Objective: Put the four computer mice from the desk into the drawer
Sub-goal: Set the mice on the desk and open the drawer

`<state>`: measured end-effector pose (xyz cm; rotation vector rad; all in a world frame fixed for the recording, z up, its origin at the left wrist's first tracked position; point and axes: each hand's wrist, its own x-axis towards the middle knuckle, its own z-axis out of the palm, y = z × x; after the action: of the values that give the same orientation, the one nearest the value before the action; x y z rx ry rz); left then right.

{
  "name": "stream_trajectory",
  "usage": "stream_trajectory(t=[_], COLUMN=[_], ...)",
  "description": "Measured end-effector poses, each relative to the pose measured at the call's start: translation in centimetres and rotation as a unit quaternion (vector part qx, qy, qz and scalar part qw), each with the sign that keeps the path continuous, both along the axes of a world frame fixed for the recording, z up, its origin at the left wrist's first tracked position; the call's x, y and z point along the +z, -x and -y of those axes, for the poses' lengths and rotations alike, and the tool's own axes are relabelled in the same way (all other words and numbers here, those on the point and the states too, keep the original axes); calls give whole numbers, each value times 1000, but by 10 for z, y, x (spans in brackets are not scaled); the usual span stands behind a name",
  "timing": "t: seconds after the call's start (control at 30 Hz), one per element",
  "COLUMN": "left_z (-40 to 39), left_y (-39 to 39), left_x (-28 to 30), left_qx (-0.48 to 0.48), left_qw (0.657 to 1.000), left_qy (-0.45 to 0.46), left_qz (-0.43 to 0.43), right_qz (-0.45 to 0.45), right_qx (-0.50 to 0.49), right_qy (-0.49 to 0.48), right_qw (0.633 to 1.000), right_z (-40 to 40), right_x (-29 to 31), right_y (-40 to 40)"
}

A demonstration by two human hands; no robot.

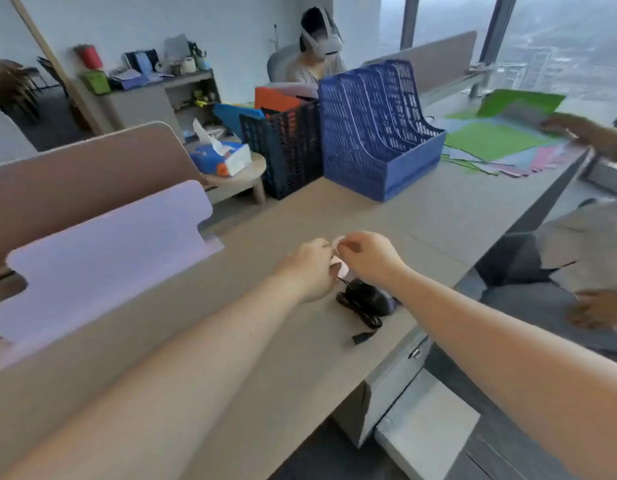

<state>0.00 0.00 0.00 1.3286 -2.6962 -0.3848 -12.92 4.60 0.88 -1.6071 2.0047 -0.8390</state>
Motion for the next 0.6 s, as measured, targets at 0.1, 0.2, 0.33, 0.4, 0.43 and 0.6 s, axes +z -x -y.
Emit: stream_trajectory(t=[0.1,0.2,0.33,0.4,0.43,0.6], left_z=[-33,-68,-100,-114,-119,-125], left_y=[40,71,86,86,84,68], left_x=[-38,-74,-121,-141,-150,-179], left_qx=[-48,-87,-114,-117,-115,-116], left_qw=[999,996,993,992,993,992], left_qy=[-2,3,7,8,11,32], left_qz=[-10,-24,-38,-38,-35,-27], right_qz=[-17,-19,-10,11,19,67], right_qx=[-61,-103,-128,-132,-134,-145], right_qy=[-7,-5,-29,-48,-59,-122], right_qw=[998,995,991,990,989,980], right_z=[-41,-80,-121,-138,-144,-155], right_x=[-44,-94,-159,-189,-202,-254], right_y=[34,69,104,115,118,129])
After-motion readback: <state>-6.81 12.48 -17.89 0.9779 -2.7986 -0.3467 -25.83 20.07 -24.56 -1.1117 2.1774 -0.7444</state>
